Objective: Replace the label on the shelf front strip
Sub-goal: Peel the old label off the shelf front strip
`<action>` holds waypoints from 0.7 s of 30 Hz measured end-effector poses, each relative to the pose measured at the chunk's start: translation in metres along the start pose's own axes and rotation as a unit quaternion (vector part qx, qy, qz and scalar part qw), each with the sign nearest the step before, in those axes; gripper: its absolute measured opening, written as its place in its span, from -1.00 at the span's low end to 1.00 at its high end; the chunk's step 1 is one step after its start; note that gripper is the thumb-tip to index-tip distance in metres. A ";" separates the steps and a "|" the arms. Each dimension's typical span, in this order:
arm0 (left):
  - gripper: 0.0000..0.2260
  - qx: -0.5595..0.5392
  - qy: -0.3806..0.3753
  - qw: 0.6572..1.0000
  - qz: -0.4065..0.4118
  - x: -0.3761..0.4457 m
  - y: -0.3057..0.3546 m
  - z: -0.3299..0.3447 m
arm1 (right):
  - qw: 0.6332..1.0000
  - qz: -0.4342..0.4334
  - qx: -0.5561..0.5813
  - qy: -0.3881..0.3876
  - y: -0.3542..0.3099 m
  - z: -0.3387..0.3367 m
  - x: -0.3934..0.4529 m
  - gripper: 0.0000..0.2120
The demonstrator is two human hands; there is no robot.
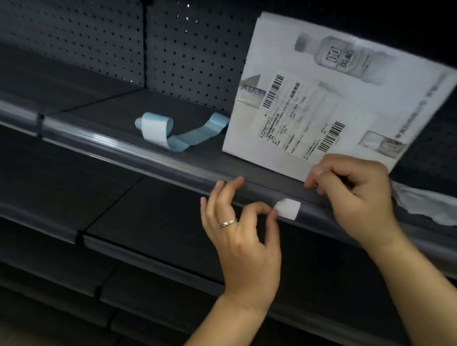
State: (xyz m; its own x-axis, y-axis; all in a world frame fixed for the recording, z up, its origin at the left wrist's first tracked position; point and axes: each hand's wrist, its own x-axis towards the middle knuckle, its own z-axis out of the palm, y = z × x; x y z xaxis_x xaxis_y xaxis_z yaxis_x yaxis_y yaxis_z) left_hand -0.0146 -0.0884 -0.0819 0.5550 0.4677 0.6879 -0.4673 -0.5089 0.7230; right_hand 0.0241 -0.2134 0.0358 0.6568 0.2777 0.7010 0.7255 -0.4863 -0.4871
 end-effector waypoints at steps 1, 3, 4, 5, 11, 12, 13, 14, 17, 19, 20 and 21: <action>-0.96 -0.007 -0.002 1.000 -0.001 -0.001 0.000 0.001 | 1.000 0.000 -0.002 0.002 0.000 0.001 0.000 -0.75; -0.96 -0.017 -0.004 1.000 -0.008 -0.002 0.001 0.001 | 1.000 0.004 0.003 0.013 0.002 0.002 0.000 -0.74; -0.96 -0.022 -0.004 1.000 -0.012 -0.002 0.002 0.002 | 1.000 0.007 0.006 0.020 0.003 0.003 0.000 -0.73; -0.95 -0.024 -0.004 1.000 -0.015 -0.002 0.002 0.001 | 1.000 0.009 0.007 0.027 0.005 0.003 -0.001 -0.72; -0.88 -0.059 0.003 0.998 -0.015 0.000 -0.008 -0.010 | 0.999 0.013 0.000 0.049 0.007 0.001 -0.004 -0.70; -0.86 -0.061 -0.002 0.998 -0.016 0.000 -0.009 -0.011 | 0.999 0.012 -0.002 0.037 0.006 0.002 -0.004 -0.74; -0.86 -0.053 -0.010 0.998 -0.012 0.001 -0.010 -0.011 | 1.000 0.008 -0.009 0.019 0.005 0.002 -0.003 -0.79; -0.87 -0.040 -0.016 0.999 -0.005 0.001 -0.011 -0.011 | 1.000 0.001 -0.019 -0.005 0.004 0.002 -0.002 -0.84; -0.90 -0.022 -0.021 1.000 0.006 0.002 -0.013 -0.009 | 0.992 -0.033 -0.054 -0.108 0.005 0.001 0.000 -0.89; -0.91 -0.020 -0.017 1.000 0.008 0.001 -0.013 -0.006 | 0.980 -0.049 -0.084 -0.175 0.006 -0.001 0.002 -0.88; -0.92 -0.021 -0.014 1.000 0.009 0.000 -0.013 -0.005 | 0.974 -0.053 -0.096 -0.200 0.006 -0.001 0.004 -0.87; -0.94 -0.023 -0.013 1.000 0.011 -0.001 -0.012 -0.003 | 0.970 -0.051 -0.101 -0.217 0.006 -0.002 0.004 -0.86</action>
State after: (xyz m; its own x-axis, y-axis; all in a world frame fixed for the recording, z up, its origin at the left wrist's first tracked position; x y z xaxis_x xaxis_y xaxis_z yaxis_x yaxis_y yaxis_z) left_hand -0.0116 -0.0802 -0.0914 0.5619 0.4373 0.7022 -0.5110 -0.4840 0.7104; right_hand 0.0306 -0.2168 0.0368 0.6404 0.6334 0.4344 0.7647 -0.5788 -0.2833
